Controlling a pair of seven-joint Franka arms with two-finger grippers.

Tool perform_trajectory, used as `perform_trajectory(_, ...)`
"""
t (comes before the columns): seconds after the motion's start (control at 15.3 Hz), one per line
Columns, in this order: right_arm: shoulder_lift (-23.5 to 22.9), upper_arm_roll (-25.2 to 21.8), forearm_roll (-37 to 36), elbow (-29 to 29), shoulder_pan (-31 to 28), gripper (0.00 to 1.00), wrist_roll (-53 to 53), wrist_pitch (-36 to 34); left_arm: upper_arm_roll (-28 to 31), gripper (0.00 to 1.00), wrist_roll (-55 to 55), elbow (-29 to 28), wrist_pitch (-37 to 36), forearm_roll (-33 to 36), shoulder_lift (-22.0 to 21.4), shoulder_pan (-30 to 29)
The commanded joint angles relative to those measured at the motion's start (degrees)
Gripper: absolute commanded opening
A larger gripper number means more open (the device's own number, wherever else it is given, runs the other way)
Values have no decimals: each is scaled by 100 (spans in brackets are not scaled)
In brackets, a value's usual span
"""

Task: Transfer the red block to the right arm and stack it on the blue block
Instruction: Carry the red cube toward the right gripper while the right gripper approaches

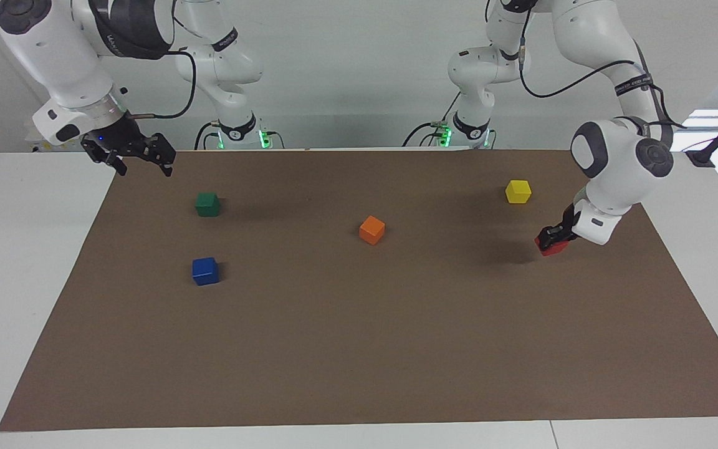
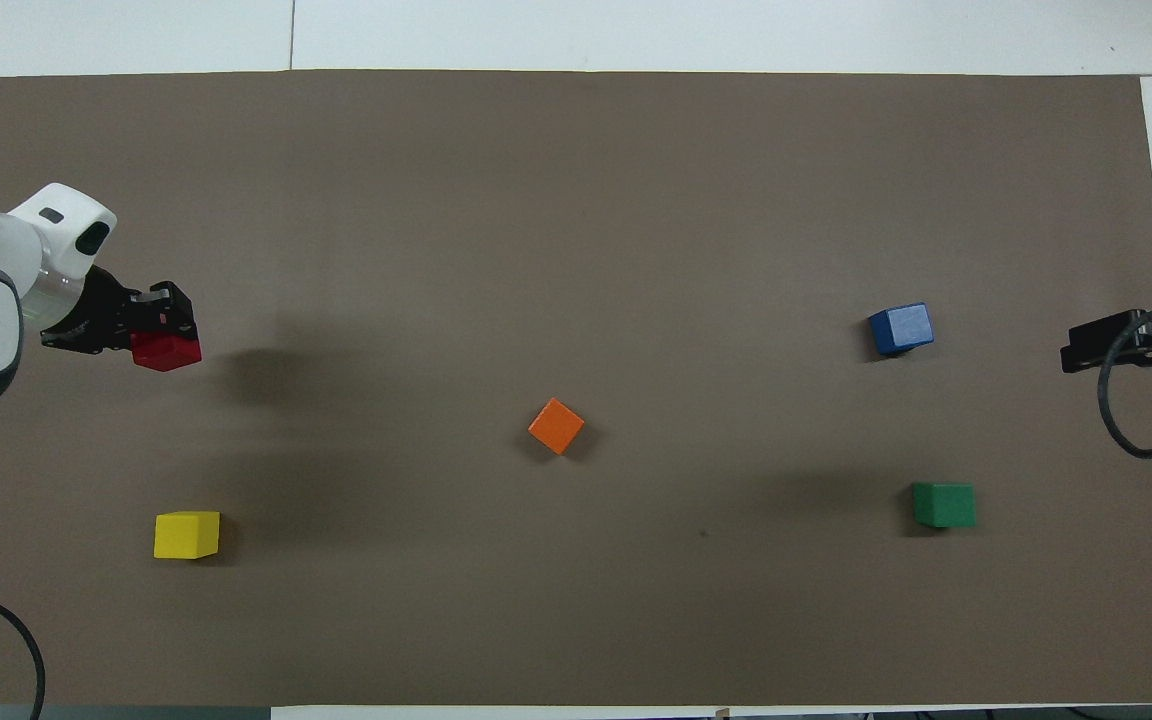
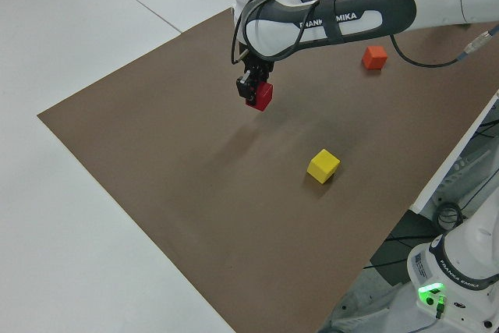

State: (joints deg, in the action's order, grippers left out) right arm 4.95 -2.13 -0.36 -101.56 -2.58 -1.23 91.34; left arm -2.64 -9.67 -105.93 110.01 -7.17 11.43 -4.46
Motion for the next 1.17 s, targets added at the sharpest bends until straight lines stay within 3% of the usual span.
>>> perform_trajectory(0.0,129,37,36,-136,-41,100,106,129,-69,0,-927,712,-908,-731,35,94)
perform_trajectory(0.13,138,37,36,-144,-41,100,115,173,-201,0,-1735,1064,-1454,-1284,0,103)
perform_trajectory(0.26,138,37,36,-188,-33,100,176,305,-297,0,-2579,1057,-1640,-2057,-314,121)
perform_trajectory(0.59,112,37,325,-381,-76,100,281,375,-1184,0,-4900,1021,-1580,-3122,-676,156)
perform_trajectory(0.85,77,37,509,-689,-59,100,-225,814,-1441,0,-5412,645,-1326,-4299,-931,471)
perform_trajectory(1.11,85,28,3035,-1207,-409,100,-1937,1342,-1441,0,-5721,-470,-122,-5801,-1449,1253)
